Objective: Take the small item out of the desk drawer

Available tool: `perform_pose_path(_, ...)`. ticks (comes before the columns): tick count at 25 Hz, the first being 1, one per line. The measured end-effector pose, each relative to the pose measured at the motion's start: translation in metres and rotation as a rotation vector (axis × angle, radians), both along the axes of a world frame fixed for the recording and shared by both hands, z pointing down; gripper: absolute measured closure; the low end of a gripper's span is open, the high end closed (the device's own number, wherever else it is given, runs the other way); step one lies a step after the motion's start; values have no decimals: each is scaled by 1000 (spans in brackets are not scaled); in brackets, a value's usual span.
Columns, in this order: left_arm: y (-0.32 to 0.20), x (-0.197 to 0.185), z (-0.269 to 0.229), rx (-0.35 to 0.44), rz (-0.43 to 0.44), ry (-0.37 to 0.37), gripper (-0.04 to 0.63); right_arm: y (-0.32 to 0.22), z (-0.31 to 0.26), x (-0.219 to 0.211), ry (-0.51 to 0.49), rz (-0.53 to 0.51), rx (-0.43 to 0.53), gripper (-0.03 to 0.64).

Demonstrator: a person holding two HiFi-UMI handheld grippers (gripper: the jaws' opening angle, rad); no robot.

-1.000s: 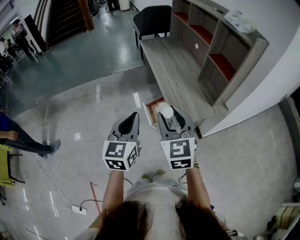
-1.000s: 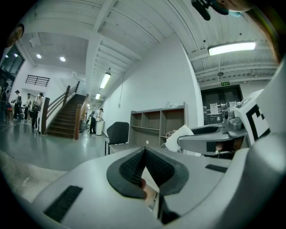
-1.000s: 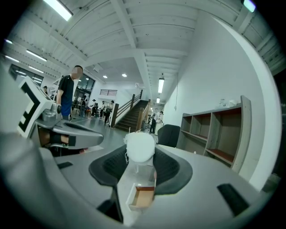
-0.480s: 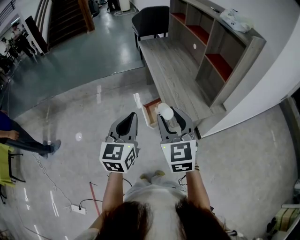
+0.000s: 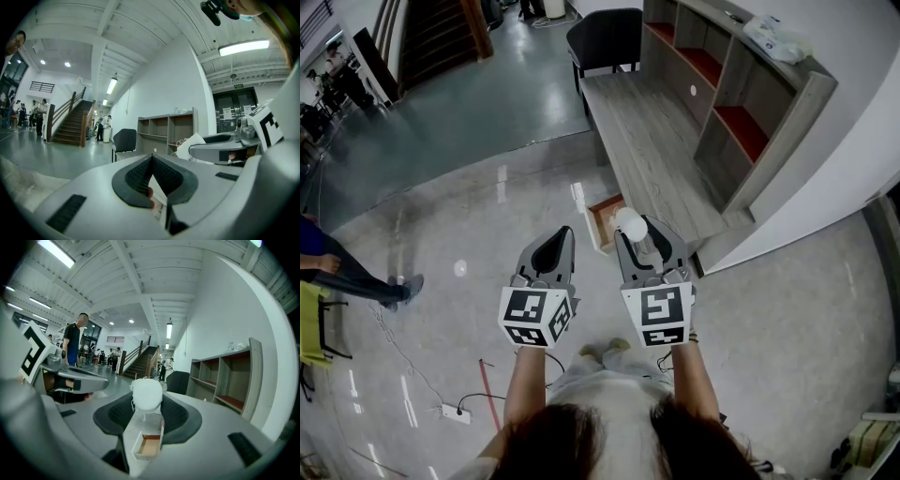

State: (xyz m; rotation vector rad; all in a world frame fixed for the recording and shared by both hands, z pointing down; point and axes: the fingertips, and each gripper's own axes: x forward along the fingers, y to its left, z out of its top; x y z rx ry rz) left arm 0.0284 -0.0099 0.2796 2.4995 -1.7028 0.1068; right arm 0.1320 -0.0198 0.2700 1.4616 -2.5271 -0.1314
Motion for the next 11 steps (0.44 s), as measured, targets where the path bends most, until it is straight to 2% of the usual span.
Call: perform_pose_path(11,4,-13,5,-14,-5,0,589,2,4,-15,-4,-10,-8,434)
